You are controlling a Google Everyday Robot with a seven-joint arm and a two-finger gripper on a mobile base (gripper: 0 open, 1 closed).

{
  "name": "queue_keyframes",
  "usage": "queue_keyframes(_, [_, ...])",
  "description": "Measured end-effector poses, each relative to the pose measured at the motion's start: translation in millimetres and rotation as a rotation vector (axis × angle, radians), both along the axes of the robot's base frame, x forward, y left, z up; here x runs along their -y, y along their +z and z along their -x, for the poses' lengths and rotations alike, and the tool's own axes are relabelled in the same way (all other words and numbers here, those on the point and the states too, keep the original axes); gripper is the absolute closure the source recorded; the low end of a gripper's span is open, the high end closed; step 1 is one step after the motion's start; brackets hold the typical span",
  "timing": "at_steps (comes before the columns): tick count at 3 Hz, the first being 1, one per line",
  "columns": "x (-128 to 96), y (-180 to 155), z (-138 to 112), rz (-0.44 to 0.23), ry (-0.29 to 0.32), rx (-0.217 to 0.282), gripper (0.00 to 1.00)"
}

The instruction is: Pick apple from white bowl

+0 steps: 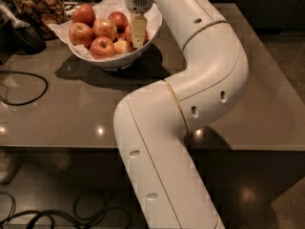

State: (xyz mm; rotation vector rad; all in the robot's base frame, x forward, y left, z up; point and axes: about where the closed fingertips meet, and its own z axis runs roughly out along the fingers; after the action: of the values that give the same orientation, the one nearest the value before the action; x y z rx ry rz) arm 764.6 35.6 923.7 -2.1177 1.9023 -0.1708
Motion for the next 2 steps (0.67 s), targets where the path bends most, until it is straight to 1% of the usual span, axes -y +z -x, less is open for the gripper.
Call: queue_keyframes(2, [-2.2,2.9,-0.1,0.001,0.003,0.007,0.29])
